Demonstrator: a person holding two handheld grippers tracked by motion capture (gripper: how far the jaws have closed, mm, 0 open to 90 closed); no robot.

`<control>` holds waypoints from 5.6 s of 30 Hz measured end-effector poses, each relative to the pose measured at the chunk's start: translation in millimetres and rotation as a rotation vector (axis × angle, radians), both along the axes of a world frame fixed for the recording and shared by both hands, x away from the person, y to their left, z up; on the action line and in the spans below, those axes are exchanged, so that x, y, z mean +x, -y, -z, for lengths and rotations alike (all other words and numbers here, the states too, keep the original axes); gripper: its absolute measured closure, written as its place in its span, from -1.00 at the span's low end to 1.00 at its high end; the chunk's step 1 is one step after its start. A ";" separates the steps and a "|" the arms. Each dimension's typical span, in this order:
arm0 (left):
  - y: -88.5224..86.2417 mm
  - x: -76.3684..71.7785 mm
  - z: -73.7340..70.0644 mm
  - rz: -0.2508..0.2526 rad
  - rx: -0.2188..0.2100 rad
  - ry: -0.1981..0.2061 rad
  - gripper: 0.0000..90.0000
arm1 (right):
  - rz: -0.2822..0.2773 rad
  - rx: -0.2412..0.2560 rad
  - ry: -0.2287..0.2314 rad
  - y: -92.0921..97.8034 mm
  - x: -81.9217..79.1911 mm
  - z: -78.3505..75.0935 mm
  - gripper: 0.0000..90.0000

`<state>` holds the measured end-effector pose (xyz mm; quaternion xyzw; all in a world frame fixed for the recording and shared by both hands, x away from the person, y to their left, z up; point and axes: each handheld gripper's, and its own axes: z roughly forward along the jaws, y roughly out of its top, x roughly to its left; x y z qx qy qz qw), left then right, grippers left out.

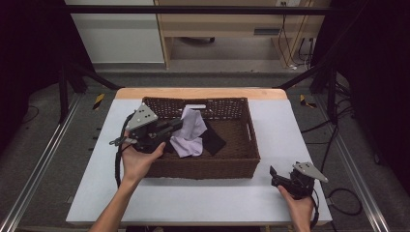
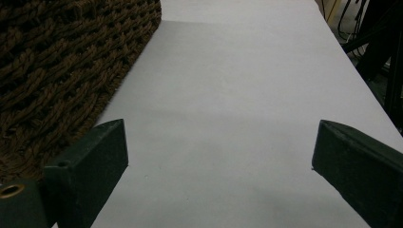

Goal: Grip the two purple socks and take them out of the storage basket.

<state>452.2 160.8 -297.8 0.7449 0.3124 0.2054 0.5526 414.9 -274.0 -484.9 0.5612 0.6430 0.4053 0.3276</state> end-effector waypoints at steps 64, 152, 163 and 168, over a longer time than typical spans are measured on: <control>-14.0 -78.2 136.0 0.156 0.224 -0.258 0.92 | 0.005 0.009 -0.008 1.4 0.9 0.0 -0.88; 2.9 94.6 65.4 -0.248 0.224 -0.131 0.21 | 0.005 0.006 -0.021 1.6 2.2 0.3 -0.88; 4.9 111.0 99.6 -0.255 0.264 -0.219 0.05 | 0.007 0.004 -0.017 1.0 2.0 0.4 -0.88; 6.1 109.7 107.6 -0.244 0.304 -0.237 0.00 | 0.006 0.004 -0.018 1.1 2.1 0.4 -0.88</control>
